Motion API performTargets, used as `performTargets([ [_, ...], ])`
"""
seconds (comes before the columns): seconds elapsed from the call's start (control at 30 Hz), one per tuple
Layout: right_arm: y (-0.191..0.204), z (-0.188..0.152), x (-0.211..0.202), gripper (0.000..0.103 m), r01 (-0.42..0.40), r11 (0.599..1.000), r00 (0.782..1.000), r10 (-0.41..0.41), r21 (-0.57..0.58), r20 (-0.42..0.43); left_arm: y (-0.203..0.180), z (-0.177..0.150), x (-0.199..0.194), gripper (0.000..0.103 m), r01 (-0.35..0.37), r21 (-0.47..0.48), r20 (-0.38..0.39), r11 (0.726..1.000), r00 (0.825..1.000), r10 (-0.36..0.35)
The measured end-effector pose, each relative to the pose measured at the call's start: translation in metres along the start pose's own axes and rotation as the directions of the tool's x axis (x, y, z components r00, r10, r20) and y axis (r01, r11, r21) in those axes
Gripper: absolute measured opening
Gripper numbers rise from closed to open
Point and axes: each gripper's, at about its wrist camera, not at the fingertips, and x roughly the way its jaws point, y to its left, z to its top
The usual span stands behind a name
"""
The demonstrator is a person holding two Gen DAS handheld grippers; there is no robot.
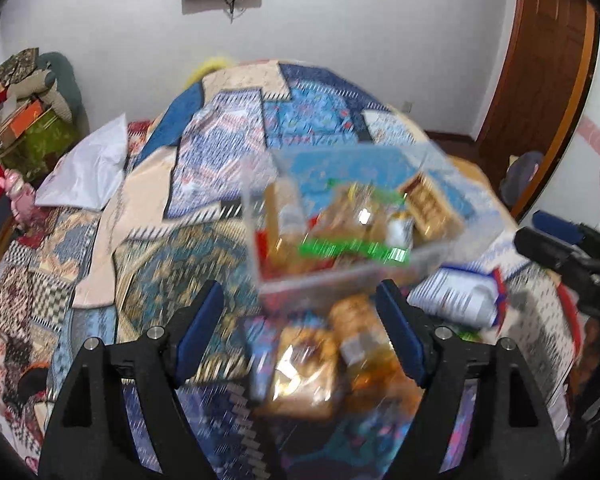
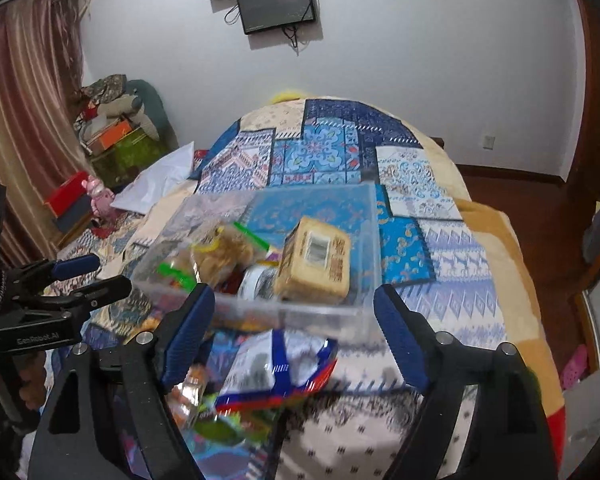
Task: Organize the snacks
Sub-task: 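Place cookie bag into clear box with left tool while right places cracker block, then grasp clear puffed-snack bag with left tool while right grasps blue-white bag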
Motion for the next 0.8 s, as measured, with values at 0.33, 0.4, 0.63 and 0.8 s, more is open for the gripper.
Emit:
performTargets([
  [0.33,0.005,-0.038,0.035,0.08,-0.024,0.999,0.99,0.027,0.02,-0.139,0.021,-0.049,0.021,0.078,0.013,-0.053,-0.107,0.999,0.994,-0.019],
  [0.4,0.006,-0.038,0.045,0.08,-0.032,0.999,0.986,0.035,0.021,-0.162,0.02,-0.053,0.026,0.078,0.023,-0.058,-0.118,0.998,0.993,-0.03],
  [0.63,0.005,-0.044,0.064,0.08,-0.021,0.999,0.979,0.027,0.031,-0.203,0.014,-0.057,0.049,0.078,0.044,-0.056,-0.152,0.997,0.987,-0.052],
  [0.8,0.002,-0.048,0.068,0.08,-0.043,0.996,0.978,0.058,0.074,-0.201,0.019,-0.058,0.062,0.078,0.045,-0.096,-0.15,0.994,0.987,-0.059],
])
